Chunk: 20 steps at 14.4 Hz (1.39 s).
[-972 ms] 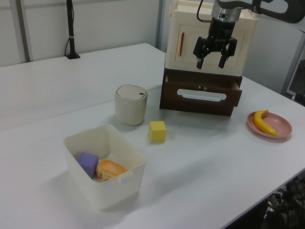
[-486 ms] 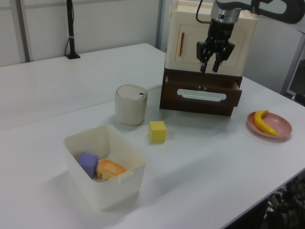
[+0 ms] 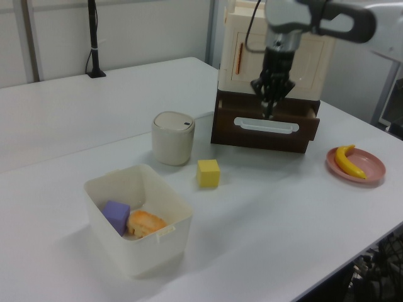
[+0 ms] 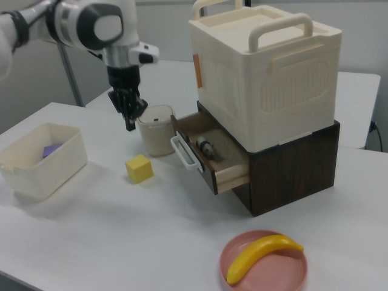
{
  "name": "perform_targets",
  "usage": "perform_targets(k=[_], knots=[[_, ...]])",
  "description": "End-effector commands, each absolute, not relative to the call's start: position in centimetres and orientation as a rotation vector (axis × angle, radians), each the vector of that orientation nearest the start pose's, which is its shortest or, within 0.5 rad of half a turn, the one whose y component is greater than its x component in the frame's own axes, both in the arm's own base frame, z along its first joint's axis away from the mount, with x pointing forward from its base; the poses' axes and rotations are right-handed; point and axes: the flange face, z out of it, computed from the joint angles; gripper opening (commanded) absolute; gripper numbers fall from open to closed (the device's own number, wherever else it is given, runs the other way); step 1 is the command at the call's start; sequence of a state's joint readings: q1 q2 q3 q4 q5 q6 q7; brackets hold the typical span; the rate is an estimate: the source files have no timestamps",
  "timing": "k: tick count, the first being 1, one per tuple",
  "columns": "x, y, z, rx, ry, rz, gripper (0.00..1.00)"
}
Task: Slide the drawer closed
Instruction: 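Lower the gripper against the drawer front beside the white handle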
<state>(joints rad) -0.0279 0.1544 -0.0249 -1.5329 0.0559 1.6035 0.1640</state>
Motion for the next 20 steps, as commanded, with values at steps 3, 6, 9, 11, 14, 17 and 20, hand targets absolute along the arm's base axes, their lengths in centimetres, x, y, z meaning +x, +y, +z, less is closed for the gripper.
perform_targets(k=[3,6,9,11,14,17,20], knots=[[63.2,-1.8,47.7,-3.038,0.634,0.22,0.06],[64.5,-2.8,45.8,-3.004,0.804,0.145,0.06],[65.5,-3.5,45.0,-2.985,0.864,0.081,0.06],[65.7,-4.5,45.2,-2.972,0.909,0.036,0.06],[66.0,-5.1,45.1,-2.964,0.928,0.015,0.06],[66.3,-5.8,45.6,-2.96,0.943,-0.013,0.06],[66.6,-6.7,45.7,-2.947,0.967,-0.068,0.06]])
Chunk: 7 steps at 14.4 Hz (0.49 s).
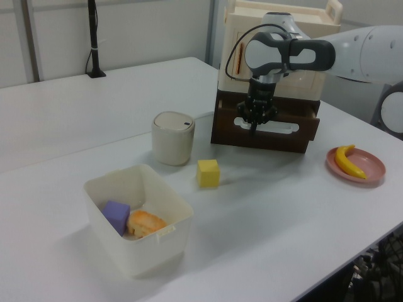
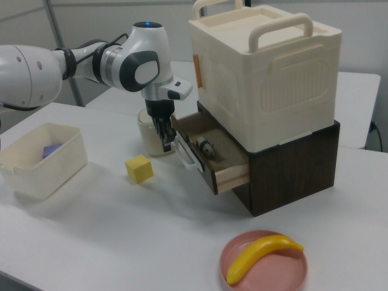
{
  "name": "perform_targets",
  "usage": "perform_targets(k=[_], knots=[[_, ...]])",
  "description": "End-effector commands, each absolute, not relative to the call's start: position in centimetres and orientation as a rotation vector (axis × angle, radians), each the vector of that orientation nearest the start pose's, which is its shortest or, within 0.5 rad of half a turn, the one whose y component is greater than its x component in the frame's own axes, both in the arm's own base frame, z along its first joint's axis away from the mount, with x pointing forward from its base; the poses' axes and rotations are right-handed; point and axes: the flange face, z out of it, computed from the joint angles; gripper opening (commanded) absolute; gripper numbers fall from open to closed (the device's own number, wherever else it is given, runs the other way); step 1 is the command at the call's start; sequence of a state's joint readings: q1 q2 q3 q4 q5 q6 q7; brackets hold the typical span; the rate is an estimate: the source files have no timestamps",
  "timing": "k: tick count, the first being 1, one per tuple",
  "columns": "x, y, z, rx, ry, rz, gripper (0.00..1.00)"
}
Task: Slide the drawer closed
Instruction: 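Lower the gripper against the drawer front beside the white handle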
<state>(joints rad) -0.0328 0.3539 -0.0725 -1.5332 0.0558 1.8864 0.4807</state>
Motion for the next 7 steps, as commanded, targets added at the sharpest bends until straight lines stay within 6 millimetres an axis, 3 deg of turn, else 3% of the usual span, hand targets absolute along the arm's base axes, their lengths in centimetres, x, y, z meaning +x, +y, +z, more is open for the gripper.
perform_targets(k=[1,7], knots=[[66.7,-7.0,45.8,-2.944,0.973,-0.083,0.06],[67.8,-9.3,45.1,-2.916,1.015,-0.204,0.06]])
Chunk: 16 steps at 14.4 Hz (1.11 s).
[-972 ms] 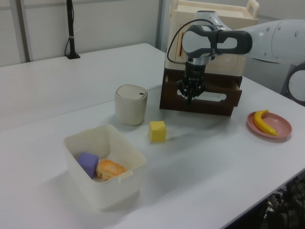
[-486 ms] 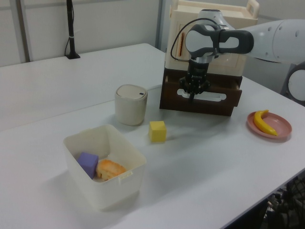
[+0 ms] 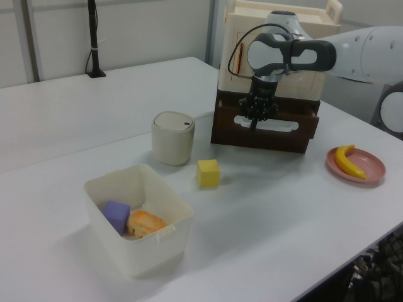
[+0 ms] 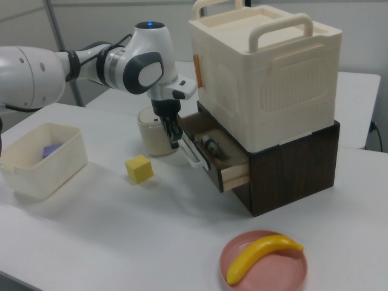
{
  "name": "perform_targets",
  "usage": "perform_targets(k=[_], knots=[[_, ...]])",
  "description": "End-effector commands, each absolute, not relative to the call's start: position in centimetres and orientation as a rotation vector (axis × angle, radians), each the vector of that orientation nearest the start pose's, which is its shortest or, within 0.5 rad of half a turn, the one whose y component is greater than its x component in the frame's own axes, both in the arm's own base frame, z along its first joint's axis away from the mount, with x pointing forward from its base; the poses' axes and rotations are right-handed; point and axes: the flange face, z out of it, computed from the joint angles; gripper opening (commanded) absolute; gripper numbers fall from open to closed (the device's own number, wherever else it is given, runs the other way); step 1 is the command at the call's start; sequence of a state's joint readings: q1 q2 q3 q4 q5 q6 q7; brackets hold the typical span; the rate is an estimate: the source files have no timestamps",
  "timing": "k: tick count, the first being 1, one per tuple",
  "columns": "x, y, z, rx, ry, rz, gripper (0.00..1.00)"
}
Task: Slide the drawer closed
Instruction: 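Push the drawer front inward into the wooden cabinet with the gripper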
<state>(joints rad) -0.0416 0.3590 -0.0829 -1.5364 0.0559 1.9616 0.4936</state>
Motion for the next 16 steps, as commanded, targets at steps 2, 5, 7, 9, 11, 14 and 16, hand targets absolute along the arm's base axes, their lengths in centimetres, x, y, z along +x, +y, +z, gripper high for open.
perform_targets(k=[2,5,7,9,11,14,16], knots=[[68.0,-9.7,44.2,-2.919,1.022,-0.204,0.06],[68.4,-10.9,44.1,-2.902,1.044,-0.263,0.06],[68.6,-11.4,43.7,-2.898,1.051,-0.28,0.06],[68.8,-12.0,43.6,-2.891,1.061,-0.304,0.06],[68.9,-12.5,44.1,-2.882,1.07,-0.336,0.06],[69.2,-12.9,44.7,-2.865,1.077,-0.381,0.06],[69.2,-13.3,44.9,-2.858,1.085,-0.395,0.06]])
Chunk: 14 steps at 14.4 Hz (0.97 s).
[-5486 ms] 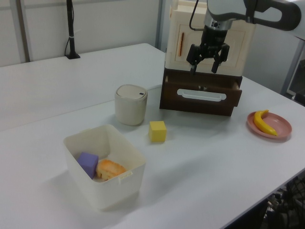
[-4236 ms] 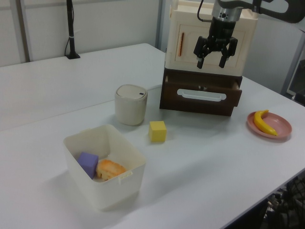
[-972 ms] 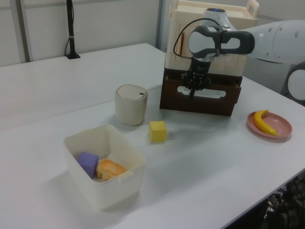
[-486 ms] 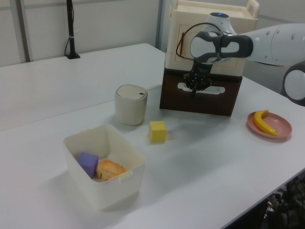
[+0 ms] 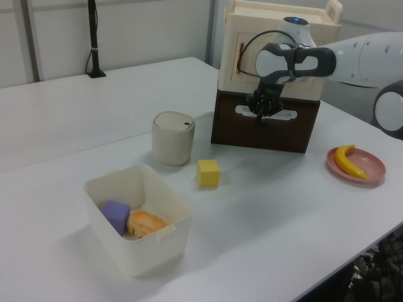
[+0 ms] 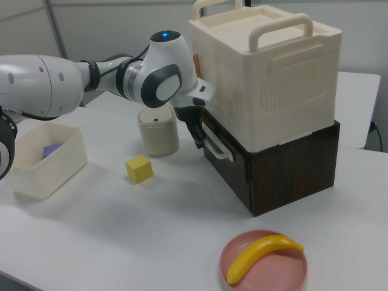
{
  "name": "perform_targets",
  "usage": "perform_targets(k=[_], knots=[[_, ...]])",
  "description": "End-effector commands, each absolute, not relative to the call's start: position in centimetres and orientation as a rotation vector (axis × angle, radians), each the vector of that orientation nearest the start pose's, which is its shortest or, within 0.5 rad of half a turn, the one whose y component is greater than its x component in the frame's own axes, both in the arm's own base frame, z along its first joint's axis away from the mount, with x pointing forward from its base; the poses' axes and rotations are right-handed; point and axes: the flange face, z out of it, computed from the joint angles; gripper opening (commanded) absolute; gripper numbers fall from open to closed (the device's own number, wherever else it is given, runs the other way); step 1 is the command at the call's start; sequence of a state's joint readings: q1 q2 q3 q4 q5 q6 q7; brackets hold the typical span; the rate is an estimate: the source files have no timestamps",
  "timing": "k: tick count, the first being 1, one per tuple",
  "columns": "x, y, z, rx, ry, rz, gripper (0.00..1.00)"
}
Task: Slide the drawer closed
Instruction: 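Push the drawer front inward into the wooden cabinet with the gripper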
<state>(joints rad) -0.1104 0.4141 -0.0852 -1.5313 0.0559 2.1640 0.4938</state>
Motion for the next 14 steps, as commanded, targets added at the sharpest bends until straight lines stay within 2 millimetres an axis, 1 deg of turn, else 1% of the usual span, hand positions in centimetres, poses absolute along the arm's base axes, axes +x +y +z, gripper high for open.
perform_targets(k=[1,4,6,12,13,14], knots=[[69.2,-13.6,45.2,-2.852,1.094,-0.404,0.06],[69.1,-13.5,45.1,-2.865,1.081,-0.397,0.06],[69.1,-12.7,44.7,-2.871,1.069,-0.377,0.06],[69.2,-12.9,44.9,-2.868,1.07,-0.393,0.06],[69.1,-12.6,44.8,-2.882,1.051,-0.384,0.06],[68.9,-11.5,44.4,-2.931,1.008,-0.355,0.06]])
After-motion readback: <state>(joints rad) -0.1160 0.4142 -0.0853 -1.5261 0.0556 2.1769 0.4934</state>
